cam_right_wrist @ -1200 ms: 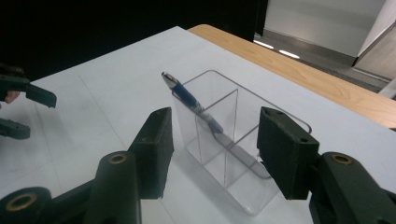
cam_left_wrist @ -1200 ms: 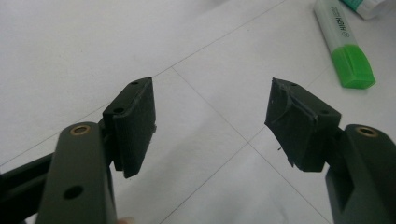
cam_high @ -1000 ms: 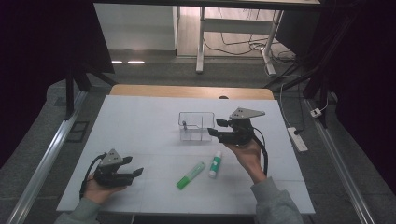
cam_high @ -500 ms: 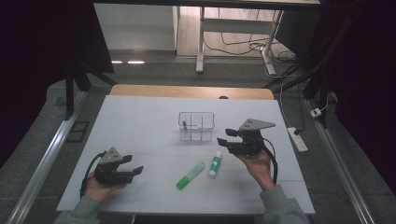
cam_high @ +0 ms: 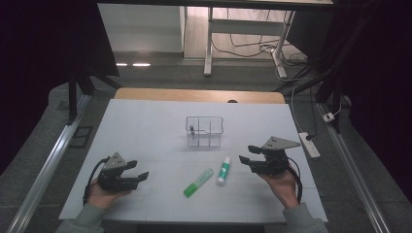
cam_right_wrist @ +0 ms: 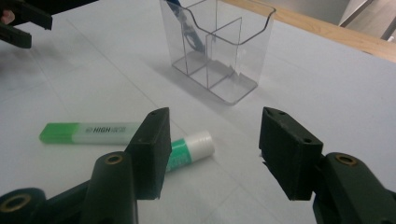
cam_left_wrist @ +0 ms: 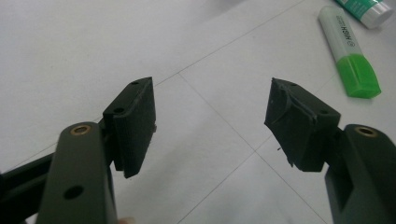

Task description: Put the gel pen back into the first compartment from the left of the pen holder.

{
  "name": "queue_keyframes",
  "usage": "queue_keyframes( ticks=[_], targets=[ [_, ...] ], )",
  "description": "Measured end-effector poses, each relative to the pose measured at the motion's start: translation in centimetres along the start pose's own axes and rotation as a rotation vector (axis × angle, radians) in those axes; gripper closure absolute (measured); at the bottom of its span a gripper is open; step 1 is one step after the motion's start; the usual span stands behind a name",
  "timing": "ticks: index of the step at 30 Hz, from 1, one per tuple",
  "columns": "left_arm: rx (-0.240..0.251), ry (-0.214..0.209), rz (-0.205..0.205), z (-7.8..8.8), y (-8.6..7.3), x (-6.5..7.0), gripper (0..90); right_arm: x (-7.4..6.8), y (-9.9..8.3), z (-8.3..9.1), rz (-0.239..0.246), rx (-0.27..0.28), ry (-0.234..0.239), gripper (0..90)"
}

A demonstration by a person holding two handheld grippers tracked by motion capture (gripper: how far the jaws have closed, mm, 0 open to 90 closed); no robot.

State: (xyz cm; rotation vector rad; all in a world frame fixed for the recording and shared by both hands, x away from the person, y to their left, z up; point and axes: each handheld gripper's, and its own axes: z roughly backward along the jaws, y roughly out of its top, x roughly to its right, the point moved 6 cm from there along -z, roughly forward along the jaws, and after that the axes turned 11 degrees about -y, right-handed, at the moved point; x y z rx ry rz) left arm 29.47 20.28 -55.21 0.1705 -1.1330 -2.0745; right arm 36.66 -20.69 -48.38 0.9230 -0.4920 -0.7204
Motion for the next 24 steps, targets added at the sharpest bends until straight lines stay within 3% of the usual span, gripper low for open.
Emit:
queue_keyframes(
  ticks=[13,18,24],
  targets=[
    [0.008,-0.009,-0.005,-0.2,0.7,0.3,32.7,0.9,-2.3,1.1,-0.017,-0.014,-0.006,43.0],
    [0.005,-0.031,-0.008,-0.3,1.2,0.8,32.6,0.7,-2.7,1.0,0.009,-0.029,-0.010,42.7],
    [-0.002,-0.057,-0.014,-0.6,1.7,1.5,32.3,1.1,-3.4,1.8,-0.001,-0.028,-0.021,42.8]
  ],
)
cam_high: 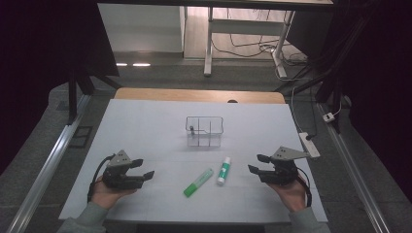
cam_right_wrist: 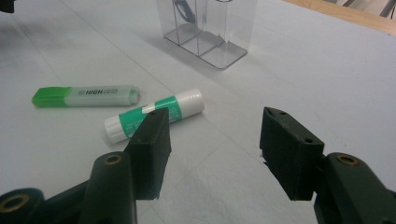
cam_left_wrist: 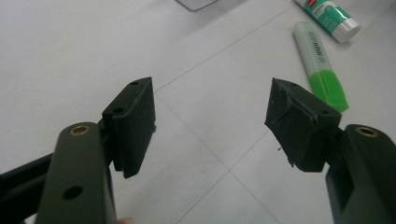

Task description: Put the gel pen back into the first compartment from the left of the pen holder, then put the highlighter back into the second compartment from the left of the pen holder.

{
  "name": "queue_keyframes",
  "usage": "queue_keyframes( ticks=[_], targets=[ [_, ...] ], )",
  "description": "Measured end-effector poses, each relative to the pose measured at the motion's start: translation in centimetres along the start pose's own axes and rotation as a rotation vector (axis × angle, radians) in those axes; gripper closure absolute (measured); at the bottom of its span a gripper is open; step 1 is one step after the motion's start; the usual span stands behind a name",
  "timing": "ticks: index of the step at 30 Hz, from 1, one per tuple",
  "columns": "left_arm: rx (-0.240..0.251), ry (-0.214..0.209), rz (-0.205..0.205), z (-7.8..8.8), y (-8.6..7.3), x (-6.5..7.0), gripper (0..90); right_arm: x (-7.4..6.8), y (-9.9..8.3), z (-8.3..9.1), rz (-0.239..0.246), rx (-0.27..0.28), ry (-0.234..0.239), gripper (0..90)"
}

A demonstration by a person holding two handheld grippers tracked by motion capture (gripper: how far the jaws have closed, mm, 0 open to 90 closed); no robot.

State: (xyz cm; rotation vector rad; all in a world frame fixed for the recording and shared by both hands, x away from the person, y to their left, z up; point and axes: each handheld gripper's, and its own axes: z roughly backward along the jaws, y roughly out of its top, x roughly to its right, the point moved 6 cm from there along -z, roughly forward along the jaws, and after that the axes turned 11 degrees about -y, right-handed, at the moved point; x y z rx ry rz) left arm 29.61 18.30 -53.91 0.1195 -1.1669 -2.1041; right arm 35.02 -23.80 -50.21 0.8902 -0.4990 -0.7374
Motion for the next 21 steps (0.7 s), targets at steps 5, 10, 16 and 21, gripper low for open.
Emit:
queue_keyframes(
  ticks=[5,10,16,21],
  targets=[
    [-0.008,-0.014,-0.013,-0.2,0.4,0.6,32.4,0.5,-1.0,0.3,-0.006,-0.012,-0.019,42.7],
    [-0.017,-0.019,-0.016,-0.6,0.7,0.8,32.3,0.9,-1.6,0.5,0.000,-0.016,-0.037,42.5],
    [-0.027,-0.029,-0.029,-1.0,1.1,1.3,32.1,1.2,-1.9,0.5,0.000,-0.025,-0.042,41.8],
    [-0.039,-0.046,-0.045,-1.4,1.5,2.1,31.8,1.0,-1.8,0.4,0.003,-0.023,-0.039,41.6]
  ],
)
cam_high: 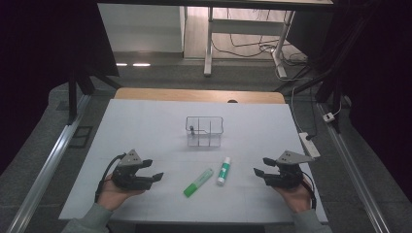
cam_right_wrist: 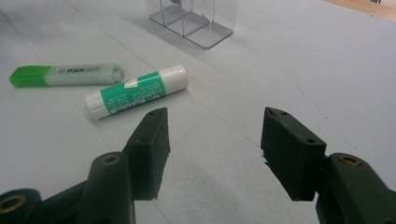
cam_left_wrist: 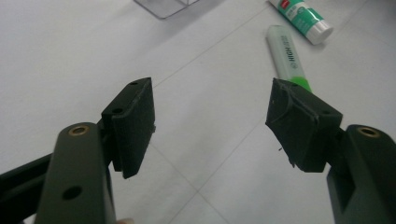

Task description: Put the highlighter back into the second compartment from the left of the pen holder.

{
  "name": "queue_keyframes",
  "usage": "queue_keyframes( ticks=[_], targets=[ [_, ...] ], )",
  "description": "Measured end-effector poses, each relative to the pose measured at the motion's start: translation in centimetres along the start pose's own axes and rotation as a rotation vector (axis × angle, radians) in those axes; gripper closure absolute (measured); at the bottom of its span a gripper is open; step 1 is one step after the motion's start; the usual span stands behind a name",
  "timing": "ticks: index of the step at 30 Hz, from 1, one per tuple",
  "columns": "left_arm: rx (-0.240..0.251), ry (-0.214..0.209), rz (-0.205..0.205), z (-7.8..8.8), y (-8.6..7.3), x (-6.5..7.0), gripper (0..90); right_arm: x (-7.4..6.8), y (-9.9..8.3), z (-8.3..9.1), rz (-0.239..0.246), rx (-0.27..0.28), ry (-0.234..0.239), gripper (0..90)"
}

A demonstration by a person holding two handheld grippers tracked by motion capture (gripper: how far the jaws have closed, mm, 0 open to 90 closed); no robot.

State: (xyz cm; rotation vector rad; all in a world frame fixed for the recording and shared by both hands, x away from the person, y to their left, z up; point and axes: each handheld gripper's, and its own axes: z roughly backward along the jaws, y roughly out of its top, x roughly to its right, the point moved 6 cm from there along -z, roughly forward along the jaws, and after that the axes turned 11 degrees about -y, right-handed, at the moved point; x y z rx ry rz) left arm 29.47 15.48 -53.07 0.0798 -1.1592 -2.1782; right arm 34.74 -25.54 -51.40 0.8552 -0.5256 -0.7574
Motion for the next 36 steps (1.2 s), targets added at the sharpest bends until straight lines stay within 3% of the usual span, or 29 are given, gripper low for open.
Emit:
queue_keyframes(
  ticks=[16,36],
  targets=[
    [-0.094,-0.054,-0.048,-2.9,1.0,2.5,31.8,0.0,-0.2,-0.3,0.005,-0.018,0.008,41.3],
    [-0.245,-0.106,-0.061,-8.2,2.8,5.0,32.3,0.3,-0.6,-0.1,-0.012,-0.026,-0.008,41.3]
  ],
)
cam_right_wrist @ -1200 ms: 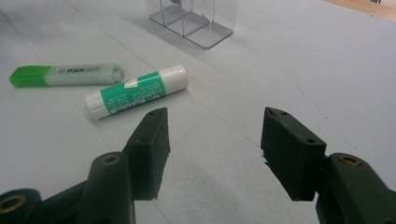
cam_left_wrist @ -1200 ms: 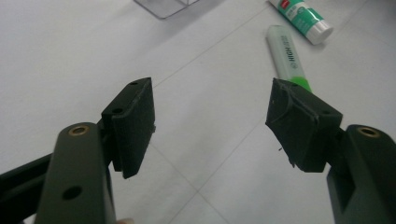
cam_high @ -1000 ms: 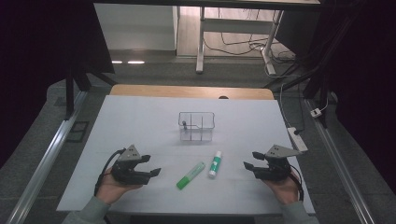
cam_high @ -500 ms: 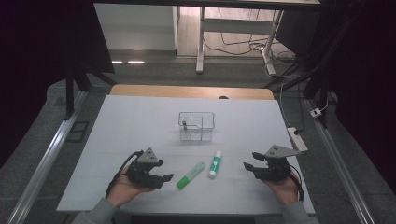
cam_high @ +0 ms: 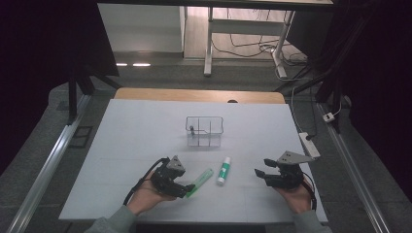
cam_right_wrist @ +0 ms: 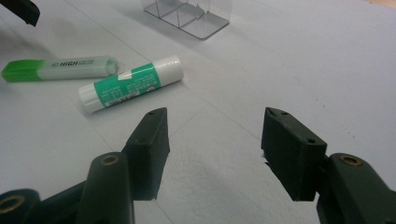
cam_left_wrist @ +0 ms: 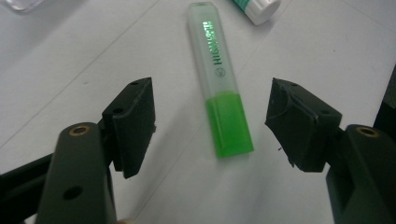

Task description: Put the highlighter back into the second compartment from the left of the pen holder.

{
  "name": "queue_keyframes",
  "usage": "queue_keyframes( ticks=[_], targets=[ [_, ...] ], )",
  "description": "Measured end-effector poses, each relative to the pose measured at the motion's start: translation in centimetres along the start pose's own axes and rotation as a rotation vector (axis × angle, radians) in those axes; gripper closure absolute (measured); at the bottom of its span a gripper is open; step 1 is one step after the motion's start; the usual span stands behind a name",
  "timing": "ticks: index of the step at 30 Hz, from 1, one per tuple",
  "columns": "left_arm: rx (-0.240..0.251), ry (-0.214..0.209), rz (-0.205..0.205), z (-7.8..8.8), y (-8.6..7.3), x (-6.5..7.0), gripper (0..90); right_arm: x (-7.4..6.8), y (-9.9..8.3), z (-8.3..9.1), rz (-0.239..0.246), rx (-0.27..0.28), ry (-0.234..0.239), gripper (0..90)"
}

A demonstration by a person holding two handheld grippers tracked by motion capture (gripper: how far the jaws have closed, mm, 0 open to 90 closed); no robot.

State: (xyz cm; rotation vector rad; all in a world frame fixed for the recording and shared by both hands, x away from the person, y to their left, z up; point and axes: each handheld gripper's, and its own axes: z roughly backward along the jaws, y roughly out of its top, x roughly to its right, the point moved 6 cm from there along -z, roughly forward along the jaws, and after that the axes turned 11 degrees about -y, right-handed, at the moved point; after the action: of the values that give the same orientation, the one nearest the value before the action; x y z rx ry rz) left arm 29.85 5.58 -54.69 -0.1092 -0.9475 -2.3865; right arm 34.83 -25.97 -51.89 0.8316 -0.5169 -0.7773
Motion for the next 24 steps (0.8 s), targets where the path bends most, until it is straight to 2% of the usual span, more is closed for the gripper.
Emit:
queue_keyframes(
  ticks=[5,13,24],
  targets=[
    [-0.031,-0.006,0.005,-1.3,0.7,0.1,32.3,0.1,-0.1,0.0,0.000,-0.005,-0.006,41.3],
    [-0.090,0.027,0.021,-3.0,1.4,-0.2,33.5,0.2,-0.2,0.0,-0.006,-0.014,-0.013,41.2],
    [-0.148,0.077,0.027,-3.9,1.4,-0.5,43.7,0.4,-0.3,0.0,-0.011,-0.015,-0.022,41.1]
  ],
)
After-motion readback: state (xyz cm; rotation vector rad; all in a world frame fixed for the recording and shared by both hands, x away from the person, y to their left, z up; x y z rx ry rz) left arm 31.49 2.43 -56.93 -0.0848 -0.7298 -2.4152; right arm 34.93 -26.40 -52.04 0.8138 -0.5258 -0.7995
